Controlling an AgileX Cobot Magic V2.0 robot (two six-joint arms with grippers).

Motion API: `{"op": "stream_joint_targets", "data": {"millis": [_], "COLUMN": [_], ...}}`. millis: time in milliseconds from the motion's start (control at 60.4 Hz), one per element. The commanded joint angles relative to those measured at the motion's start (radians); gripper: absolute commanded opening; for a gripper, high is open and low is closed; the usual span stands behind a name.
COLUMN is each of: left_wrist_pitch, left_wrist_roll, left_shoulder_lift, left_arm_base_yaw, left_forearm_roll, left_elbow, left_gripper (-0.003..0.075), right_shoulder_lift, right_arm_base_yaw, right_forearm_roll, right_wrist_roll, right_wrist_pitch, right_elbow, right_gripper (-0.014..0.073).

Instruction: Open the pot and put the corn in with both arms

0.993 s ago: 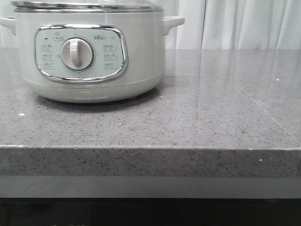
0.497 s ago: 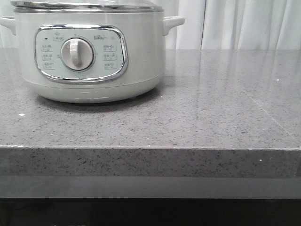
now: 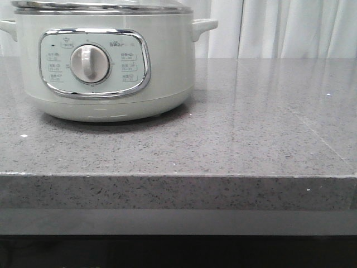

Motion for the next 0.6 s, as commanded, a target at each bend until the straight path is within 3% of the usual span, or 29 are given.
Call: {"op": "stream_joint_targets", "data": {"millis": [0,579], "left_wrist_pitch": [-0.088,-0.088], "left_wrist_roll": [-0.010,-0.010], "left_shoulder_lift": [-0.025,-0.025], "left_arm_base_yaw": [0.002,0.002], "left_forearm_roll": [-0.008,-0.008], "left_elbow": [-0.001,-0.001], "left_gripper": [-0.0018,-0.0018], "right_shoulder_lift": [0.007,-0.005], "right_arm_base_yaw": [0.002,-0.015], "right_forearm_roll": [0.008,-0.046], "right_wrist_roll": [-0.010,0.010], "right_wrist_pitch": [-0.084,-0.120], "right_elbow": [-0.028,0.046], "right_gripper": [-0.0068,-0.0068]}}
